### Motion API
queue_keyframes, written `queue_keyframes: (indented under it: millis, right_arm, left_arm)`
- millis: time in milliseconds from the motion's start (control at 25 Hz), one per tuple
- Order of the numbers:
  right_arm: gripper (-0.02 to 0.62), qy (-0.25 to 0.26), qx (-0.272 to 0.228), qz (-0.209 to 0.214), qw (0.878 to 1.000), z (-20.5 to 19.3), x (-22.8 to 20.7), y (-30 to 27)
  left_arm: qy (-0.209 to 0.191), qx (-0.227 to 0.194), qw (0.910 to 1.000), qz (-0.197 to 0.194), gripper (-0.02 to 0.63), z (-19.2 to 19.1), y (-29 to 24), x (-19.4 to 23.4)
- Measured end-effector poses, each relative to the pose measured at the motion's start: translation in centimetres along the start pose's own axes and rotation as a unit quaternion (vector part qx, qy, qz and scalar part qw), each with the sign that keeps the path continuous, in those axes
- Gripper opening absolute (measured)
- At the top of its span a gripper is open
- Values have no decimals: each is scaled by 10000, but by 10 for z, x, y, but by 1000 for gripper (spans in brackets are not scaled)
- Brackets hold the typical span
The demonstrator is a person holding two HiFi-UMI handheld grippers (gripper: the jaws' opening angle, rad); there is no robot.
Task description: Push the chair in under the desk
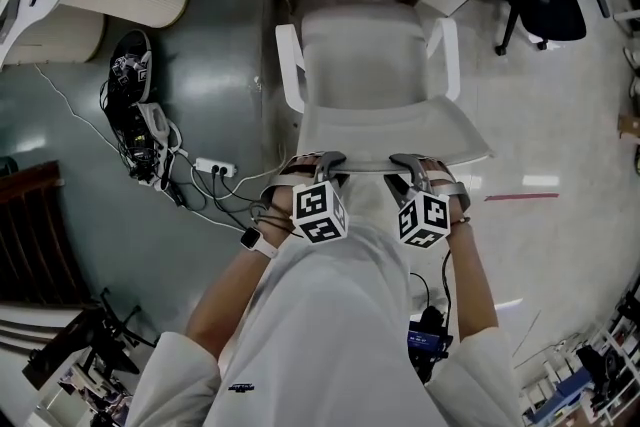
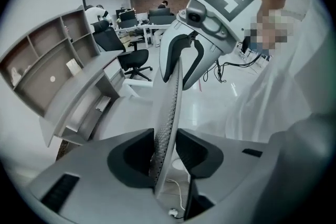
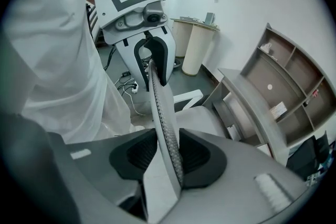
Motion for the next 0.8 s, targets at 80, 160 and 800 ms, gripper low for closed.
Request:
queue_keyframes:
  millis: [80, 160, 800]
  right_arm:
    - [141, -1, -37, -45, 10000, -1, 0, -1]
    - [141, 28, -43, -105, 9999, 0, -1, -2]
    - [150, 153, -225, -576, 9980, 23, -38, -20]
  left_arm:
    - [153, -22, 9998, 105, 132, -1, 0, 0]
    - [255, -20, 9995, 198, 135, -2, 0, 2]
    - [421, -10, 9985, 350, 146, -11, -4, 49]
Point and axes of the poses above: the fingertips, and each gripper's own axes: y backward along the fingers, x to its left, z out of its top, the point moved 5 cm from there along y, backward along the fingers, and after that the axes turned 13 degrees about -y, right-handed, at the moved point
